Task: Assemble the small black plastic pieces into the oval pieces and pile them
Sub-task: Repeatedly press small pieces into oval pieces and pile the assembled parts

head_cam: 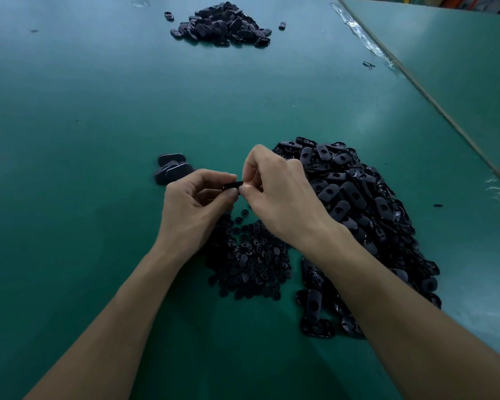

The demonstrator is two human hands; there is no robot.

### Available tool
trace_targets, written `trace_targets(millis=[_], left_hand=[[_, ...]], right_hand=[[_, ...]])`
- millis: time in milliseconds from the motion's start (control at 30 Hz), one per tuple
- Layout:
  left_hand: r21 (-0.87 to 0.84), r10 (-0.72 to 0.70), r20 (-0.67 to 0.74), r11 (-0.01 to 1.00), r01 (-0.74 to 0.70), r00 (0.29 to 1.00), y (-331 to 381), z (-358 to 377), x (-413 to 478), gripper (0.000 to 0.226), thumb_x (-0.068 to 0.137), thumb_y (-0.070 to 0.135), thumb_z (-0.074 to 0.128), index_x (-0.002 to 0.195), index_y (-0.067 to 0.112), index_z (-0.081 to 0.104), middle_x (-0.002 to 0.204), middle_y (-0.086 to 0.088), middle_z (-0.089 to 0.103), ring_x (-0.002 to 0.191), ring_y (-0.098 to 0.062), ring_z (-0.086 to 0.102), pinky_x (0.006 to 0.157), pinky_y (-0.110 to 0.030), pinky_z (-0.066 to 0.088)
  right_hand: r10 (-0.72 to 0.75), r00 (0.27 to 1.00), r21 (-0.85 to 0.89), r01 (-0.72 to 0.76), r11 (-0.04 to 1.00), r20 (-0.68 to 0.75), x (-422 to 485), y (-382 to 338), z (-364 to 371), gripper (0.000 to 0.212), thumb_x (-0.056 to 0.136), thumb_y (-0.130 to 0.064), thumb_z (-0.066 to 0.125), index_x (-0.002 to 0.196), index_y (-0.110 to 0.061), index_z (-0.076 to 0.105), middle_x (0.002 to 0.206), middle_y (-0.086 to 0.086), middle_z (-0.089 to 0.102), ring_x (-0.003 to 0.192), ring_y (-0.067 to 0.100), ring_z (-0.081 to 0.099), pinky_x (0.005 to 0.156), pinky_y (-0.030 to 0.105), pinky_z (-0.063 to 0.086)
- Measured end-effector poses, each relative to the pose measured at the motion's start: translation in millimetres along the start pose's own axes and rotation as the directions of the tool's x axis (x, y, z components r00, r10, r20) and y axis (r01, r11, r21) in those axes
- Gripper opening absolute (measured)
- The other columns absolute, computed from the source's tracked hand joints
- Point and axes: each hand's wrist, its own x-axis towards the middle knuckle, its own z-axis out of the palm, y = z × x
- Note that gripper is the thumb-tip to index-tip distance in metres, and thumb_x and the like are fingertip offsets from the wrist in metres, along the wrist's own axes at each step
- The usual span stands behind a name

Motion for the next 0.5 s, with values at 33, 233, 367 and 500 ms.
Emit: trace_targets(millis=[33, 233, 367, 500], left_hand=[[0.022, 0.003, 0.004, 1.0, -0.003, 1.0, -0.4, 0.4, -0.4, 0.024, 0.086, -0.001, 0.075, 0.094, 0.022, 0.071, 0.089, 0.006, 0.077, 0.08, -0.011, 0.073, 0.074, -0.026, 0.06], [0.229, 0.105, -0.015, 0.968, -0.099, 0.994, 2.4, 3.1, -2.6, 0.032, 0.086, 0.006, 0.077, 0.09, 0.036, 0.067, 0.086, 0.015, 0.073, 0.077, -0.004, 0.071, 0.069, -0.015, 0.054], [0.235, 0.113, -0.033, 0.967, -0.103, 0.993, 2.8, 4.6, -3.0, 0.034, 0.087, 0.007, 0.076, 0.089, 0.038, 0.065, 0.083, 0.023, 0.071, 0.076, -0.001, 0.069, 0.068, -0.015, 0.053], [0.254, 0.152, -0.023, 0.957, -0.141, 0.988, 3.7, 4.8, -3.7, 0.035, 0.087, 0.008, 0.076, 0.09, 0.041, 0.065, 0.084, 0.022, 0.07, 0.078, 0.0, 0.069, 0.066, -0.014, 0.052]], right_hand=[[0.009, 1.0, -0.003, -0.009, 1.0, 0.0, 0.2, 0.8, -0.1, 0.019, 0.093, -0.012, 0.064, 0.086, -0.024, 0.051, 0.083, -0.001, 0.06, 0.074, 0.014, 0.06, 0.067, 0.041, 0.056], [0.025, 1.0, -0.022, -0.025, 0.999, 0.012, -2.3, -0.3, 3.2, 0.016, 0.093, -0.01, 0.062, 0.085, -0.022, 0.056, 0.086, 0.004, 0.062, 0.075, 0.019, 0.062, 0.068, 0.042, 0.056], [0.022, 1.0, -0.036, -0.022, 0.999, 0.007, -1.3, -3.9, 1.1, 0.018, 0.093, -0.009, 0.059, 0.083, -0.024, 0.057, 0.086, 0.003, 0.062, 0.075, 0.018, 0.062, 0.069, 0.043, 0.057], [0.035, 0.999, -0.009, -0.035, 0.999, 0.021, -0.7, -5.4, -3.1, 0.018, 0.091, -0.009, 0.062, 0.083, -0.025, 0.059, 0.085, 0.002, 0.064, 0.079, 0.02, 0.063, 0.074, 0.042, 0.056]])
